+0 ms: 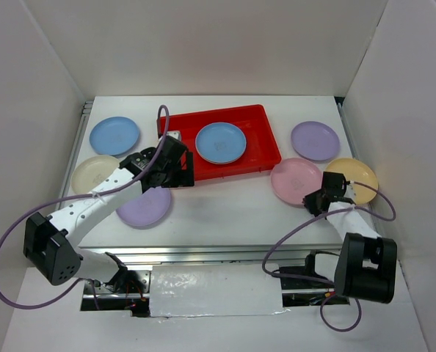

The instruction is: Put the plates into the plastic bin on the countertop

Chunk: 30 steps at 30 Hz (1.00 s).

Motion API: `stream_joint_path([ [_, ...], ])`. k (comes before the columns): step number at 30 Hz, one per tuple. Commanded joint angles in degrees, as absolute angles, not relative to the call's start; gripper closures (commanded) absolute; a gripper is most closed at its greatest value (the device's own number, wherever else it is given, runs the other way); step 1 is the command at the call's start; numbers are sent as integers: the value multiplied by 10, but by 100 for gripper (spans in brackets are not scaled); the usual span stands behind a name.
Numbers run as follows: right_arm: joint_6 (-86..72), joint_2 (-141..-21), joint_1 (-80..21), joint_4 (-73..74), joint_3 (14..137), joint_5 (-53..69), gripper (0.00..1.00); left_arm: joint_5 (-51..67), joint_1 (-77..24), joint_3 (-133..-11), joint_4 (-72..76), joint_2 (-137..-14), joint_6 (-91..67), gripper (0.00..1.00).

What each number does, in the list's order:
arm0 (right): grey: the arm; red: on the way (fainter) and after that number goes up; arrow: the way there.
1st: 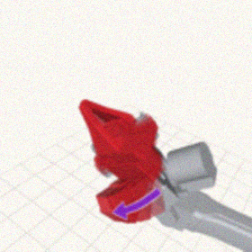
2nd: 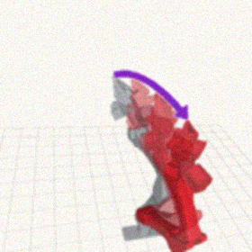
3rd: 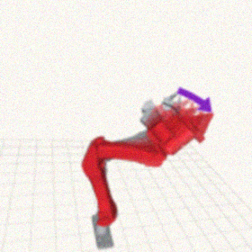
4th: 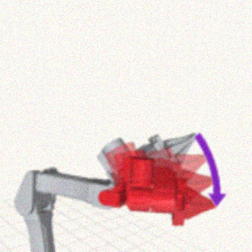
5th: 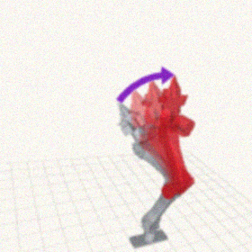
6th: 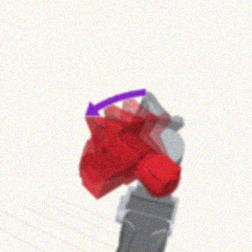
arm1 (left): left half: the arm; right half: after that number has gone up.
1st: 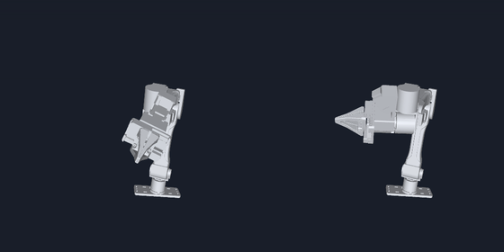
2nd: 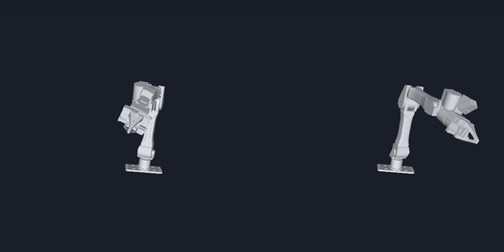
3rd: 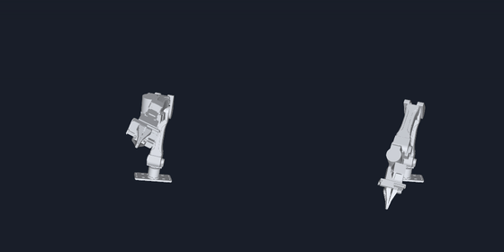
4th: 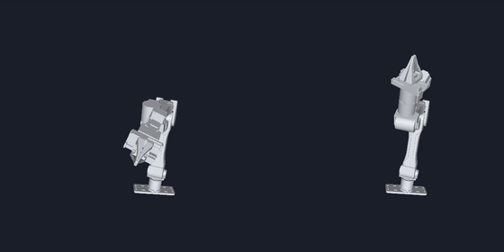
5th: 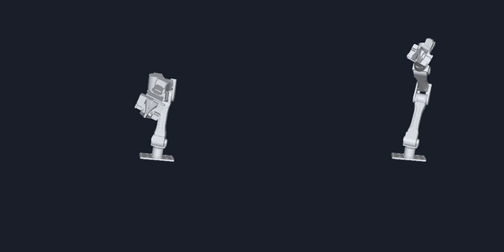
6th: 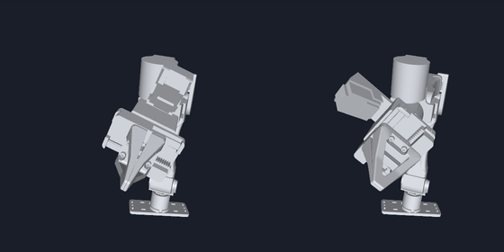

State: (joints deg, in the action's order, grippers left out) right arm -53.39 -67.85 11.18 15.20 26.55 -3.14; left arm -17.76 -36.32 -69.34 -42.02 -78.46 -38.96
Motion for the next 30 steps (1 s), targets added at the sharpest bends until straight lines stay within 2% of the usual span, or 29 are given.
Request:
stream_joint_path([
  [1, -524, -629, 110, 166, 237, -28, 100, -185, -364, -701, -418, -767, -384, 1],
  [16, -531, -339, 109, 344, 293, -27, 100, -211, -380, -716, -449, -758, -405, 1],
  [19, -521, -304, 107, 312, 300, 13, 100, -215, -381, -715, -452, -752, -408, 1],
  [22, -528, -338, 98, 324, 332, 40, 100, -218, -380, -716, -454, -751, -410, 1],
  [26, -552, -408, 36, 230, 360, 64, 100, -227, -380, -725, -465, -750, -413, 1],
  [28, -541, -523, -30, 221, 413, 63, 100, -235, -380, -727, -474, -744, -416, 1],
  [30, -511, -614, -101, 252, 530, 60, 100, -236, -377, -726, -476, -732, -415, 1],
])
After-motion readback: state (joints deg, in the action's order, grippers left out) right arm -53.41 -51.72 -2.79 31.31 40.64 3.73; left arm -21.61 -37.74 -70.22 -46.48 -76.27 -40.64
